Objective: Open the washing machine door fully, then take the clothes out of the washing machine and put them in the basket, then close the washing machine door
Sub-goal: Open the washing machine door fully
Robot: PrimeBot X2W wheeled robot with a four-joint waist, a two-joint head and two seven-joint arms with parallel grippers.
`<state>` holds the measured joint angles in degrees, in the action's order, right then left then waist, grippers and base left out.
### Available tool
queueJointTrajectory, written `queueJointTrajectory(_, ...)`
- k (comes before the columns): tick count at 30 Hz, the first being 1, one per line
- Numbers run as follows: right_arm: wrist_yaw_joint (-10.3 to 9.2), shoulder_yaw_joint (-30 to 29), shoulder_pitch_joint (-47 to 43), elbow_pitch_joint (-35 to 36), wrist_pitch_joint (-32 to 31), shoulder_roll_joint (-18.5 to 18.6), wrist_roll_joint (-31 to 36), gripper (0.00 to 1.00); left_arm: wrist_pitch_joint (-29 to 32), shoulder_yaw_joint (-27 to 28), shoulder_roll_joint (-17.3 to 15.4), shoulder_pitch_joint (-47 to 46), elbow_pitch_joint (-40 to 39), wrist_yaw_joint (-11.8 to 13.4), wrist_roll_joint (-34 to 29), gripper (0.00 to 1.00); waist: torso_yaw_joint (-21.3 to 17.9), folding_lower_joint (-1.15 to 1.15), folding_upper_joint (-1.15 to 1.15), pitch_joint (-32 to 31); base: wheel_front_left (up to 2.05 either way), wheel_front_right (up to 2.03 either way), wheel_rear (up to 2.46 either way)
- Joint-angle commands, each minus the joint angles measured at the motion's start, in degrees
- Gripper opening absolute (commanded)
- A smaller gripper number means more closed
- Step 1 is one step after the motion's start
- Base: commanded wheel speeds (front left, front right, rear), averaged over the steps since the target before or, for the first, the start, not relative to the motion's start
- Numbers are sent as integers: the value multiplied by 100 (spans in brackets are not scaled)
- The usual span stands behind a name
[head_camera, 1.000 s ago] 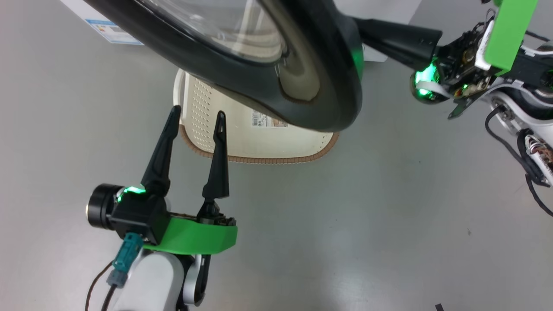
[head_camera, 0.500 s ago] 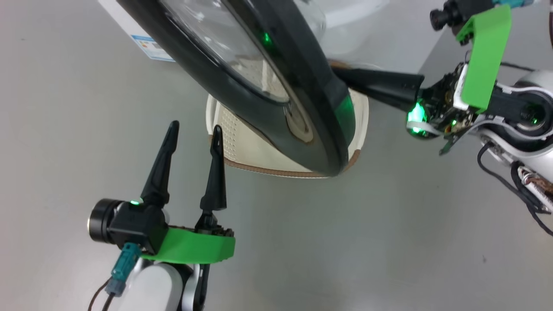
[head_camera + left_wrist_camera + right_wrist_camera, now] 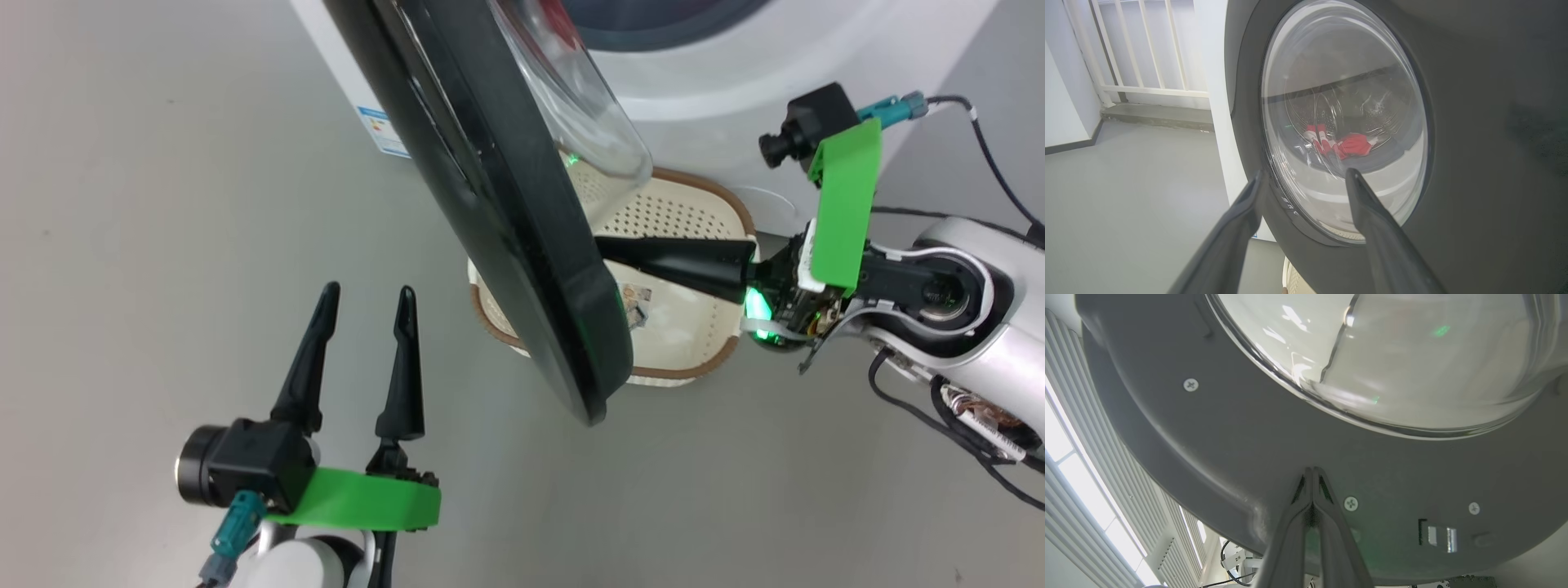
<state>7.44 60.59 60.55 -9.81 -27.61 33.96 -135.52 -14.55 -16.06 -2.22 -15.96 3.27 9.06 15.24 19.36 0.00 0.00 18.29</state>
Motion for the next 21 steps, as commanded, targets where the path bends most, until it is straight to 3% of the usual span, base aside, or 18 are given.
queueJointTrajectory(1,5,26,-215,138,34,-63,-41,0,-45,202,-68,96,-109,5,35,100,246,0,0,-221,0,0,0)
queueJointTrajectory(21,5,701,-304,10,247,-386,-232,0,-45,46,-66,349,111,-88,159,100,1255,0,0,-665,0,0,0)
